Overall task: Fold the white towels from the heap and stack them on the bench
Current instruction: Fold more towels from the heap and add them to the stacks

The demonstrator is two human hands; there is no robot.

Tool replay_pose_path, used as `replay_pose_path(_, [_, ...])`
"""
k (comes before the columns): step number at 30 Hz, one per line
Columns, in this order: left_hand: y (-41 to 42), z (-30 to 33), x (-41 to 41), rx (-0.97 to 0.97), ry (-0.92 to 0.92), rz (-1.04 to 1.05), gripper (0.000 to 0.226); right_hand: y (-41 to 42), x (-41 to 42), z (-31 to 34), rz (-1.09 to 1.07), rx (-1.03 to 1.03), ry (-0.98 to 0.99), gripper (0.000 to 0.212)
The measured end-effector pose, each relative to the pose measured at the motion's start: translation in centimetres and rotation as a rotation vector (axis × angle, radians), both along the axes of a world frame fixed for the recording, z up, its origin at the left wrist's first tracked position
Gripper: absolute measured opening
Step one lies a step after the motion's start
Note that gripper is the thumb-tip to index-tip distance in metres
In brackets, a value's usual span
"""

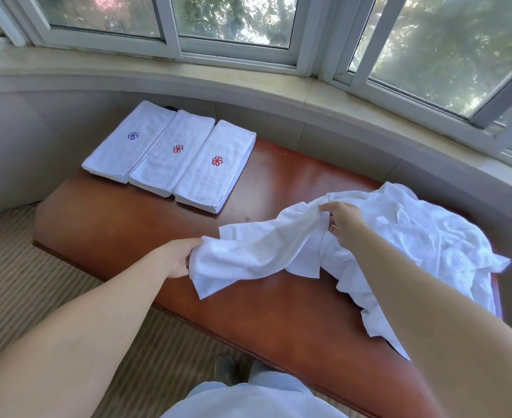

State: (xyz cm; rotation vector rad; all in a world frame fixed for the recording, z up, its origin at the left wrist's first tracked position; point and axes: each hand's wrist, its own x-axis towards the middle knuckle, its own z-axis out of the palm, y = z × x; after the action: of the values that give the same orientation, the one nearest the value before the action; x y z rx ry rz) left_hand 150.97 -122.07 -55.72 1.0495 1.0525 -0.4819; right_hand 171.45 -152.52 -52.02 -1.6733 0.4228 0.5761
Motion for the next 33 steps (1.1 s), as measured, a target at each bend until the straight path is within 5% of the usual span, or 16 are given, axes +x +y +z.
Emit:
replay_pose_path(6, [3.4,0.2,1.6,0.02,-0.228,0.338,0.032,-1.6,2.0,0.5,-0.048,0.032,-0.089,0.012])
replay_pose_path(10, [4.4,2.0,2.6,0.027,-0.29,0.256,0.043,-1.3,2.1,1.4,0.052,-0.102,-0.106,0.013])
replay_pose_path(15, [5.9,4.7,4.8,0.079,-0.413,0.344,0.025,-0.1,4.2,5.7,-0.183,0.141,-0.183,0.02])
replay_pose_path(19, [7.0,7.0,5.9,0.149,-0.485,0.395,0.021,0.2,3.6,7.3,0.066,-0.027,-0.186,0.024])
replay_pose_path(24, [8.9,9.6,6.3,0.18,-0.535,0.463,0.019,-0.1,4.8,9.9,-0.116,0.104,-0.235,0.013])
replay_pose_path(33, [10.4,11.9,5.4,0.555,-0.506,0.132,0.035,-0.6,4.2,11.3,0.224,-0.338,-0.459,0.035])
